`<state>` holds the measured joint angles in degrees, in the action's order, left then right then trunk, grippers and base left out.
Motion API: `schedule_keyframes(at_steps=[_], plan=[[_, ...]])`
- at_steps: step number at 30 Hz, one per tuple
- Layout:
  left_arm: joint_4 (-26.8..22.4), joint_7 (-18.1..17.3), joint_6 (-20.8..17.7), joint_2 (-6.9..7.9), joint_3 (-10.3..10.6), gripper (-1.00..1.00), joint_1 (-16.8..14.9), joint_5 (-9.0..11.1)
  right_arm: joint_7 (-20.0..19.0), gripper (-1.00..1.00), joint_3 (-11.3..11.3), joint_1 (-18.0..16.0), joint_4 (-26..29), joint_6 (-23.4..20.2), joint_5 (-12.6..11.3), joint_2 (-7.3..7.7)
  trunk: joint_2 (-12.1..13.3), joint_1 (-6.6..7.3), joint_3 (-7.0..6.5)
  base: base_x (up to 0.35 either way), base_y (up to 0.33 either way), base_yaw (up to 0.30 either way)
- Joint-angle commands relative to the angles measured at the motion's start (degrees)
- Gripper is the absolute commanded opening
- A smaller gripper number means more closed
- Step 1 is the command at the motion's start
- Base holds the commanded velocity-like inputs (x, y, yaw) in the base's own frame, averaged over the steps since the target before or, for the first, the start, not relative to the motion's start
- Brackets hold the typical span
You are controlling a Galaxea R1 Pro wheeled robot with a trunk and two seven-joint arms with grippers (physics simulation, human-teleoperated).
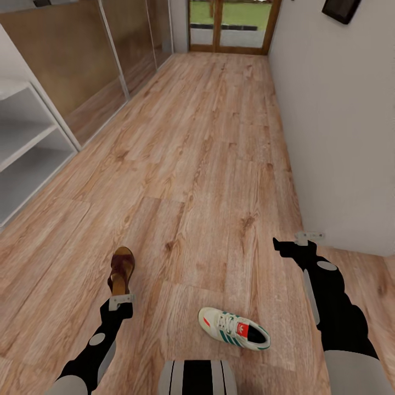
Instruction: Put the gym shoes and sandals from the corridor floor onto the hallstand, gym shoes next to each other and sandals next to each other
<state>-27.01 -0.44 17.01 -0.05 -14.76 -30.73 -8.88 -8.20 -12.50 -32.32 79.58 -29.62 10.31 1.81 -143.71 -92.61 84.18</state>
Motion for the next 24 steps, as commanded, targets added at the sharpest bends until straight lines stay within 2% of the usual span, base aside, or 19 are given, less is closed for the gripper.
schedule_keyframes(at_steps=[1,7,13,24], plan=[[0.07,-0.05,0.18,-0.03,-0.36,-1.00,-0.03,-0.75,-0.46,1.00,-0.07,-0.03,0.03,-0.26,0.60,-0.02,0.00,0.03,-0.20,0.000,0.000,0.000],[0.04,-0.01,0.17,-0.06,-0.48,-1.00,-0.03,-0.64,-0.42,1.00,-0.07,-0.03,-0.04,-0.18,0.51,-0.37,0.08,0.19,-1.52,0.000,0.000,0.000],[-0.54,0.11,0.19,-0.04,-0.48,-1.00,-0.03,-0.53,-0.42,1.00,-0.07,-0.03,-0.04,-0.17,0.50,-2.11,0.16,0.34,-2.89,0.000,0.000,-0.006],[-2.46,0.25,-0.24,-0.04,-0.43,-1.00,0.02,-0.46,-0.48,1.00,-0.07,0.19,-0.27,-0.08,0.50,-2.50,0.31,0.62,-6.12,0.000,0.000,-0.075]])
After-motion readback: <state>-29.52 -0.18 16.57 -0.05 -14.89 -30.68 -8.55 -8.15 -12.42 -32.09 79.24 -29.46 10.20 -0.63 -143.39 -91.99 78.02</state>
